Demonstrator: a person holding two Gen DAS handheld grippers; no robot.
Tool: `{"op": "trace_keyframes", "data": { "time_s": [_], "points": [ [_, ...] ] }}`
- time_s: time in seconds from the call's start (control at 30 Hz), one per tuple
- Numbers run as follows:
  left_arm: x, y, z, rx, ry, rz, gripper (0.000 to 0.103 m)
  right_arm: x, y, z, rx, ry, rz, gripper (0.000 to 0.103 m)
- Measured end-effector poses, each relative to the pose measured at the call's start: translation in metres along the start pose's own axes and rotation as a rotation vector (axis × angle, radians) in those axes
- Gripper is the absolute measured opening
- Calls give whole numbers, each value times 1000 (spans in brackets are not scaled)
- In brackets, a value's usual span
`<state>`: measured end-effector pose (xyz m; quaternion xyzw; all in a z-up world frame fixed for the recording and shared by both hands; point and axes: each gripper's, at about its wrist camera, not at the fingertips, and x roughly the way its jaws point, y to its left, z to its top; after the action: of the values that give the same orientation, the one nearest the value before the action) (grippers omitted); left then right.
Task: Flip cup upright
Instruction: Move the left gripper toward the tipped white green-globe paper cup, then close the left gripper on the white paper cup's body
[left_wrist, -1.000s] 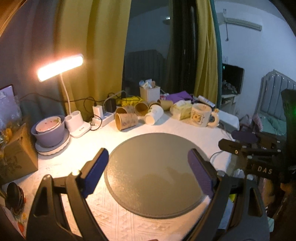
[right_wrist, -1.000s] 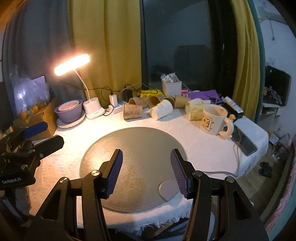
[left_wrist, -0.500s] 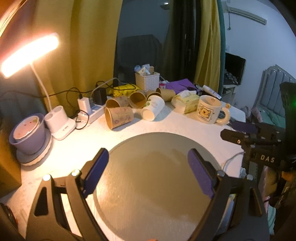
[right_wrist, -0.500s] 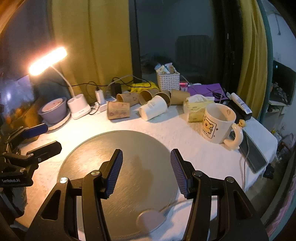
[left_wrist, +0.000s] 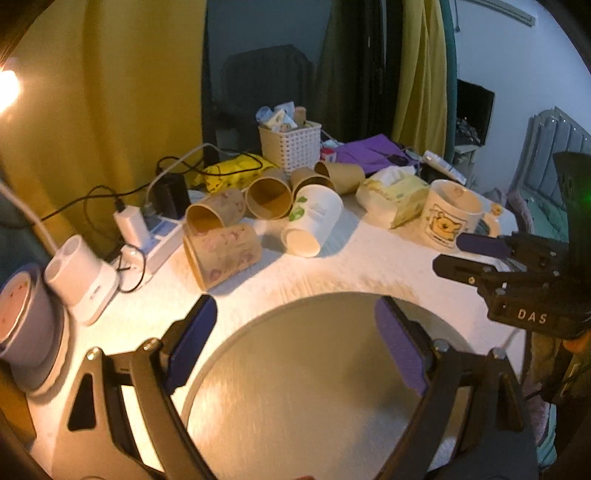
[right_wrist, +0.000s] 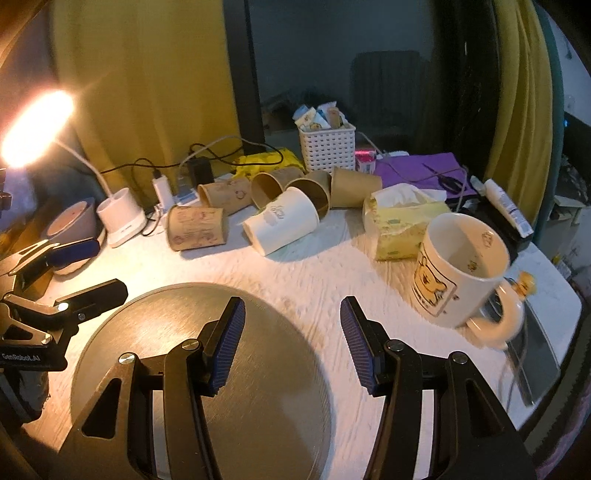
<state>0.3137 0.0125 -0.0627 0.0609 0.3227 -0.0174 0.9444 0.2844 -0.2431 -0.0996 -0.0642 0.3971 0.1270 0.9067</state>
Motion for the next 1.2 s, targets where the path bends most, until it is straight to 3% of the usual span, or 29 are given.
{"op": "trace_keyframes", "data": {
  "time_s": [0.2, 0.33, 0.4, 0.77, 0.87, 1.1, 1.17, 1.2],
  "points": [
    [46, 2, 21, 24, 21, -3, 88, 42, -12, 17, -9, 26, 19, 57],
    [79, 4, 32, 0, 55, -55, 88, 63, -20, 25, -15, 37, 30, 54],
    [94, 3, 38, 8, 63, -58, 88, 70, -24, 28, -21, 38, 34, 47],
    [157, -12, 63, 110, 90, -47, 88, 95, -38, 43, -68, 33, 38, 44],
    [171, -11, 67, 108, 120, -65, 76, 97, -38, 43, -100, 24, -8, 44],
    [190, -20, 66, 146, 176, -78, 74, 95, -38, 35, -108, 35, -7, 44],
    [192, -21, 67, 149, 185, -82, 62, 95, -37, 34, -108, 40, -7, 44],
    [192, -20, 67, 145, 185, -86, 62, 93, -37, 34, -104, 45, -6, 44]
  ]
}}
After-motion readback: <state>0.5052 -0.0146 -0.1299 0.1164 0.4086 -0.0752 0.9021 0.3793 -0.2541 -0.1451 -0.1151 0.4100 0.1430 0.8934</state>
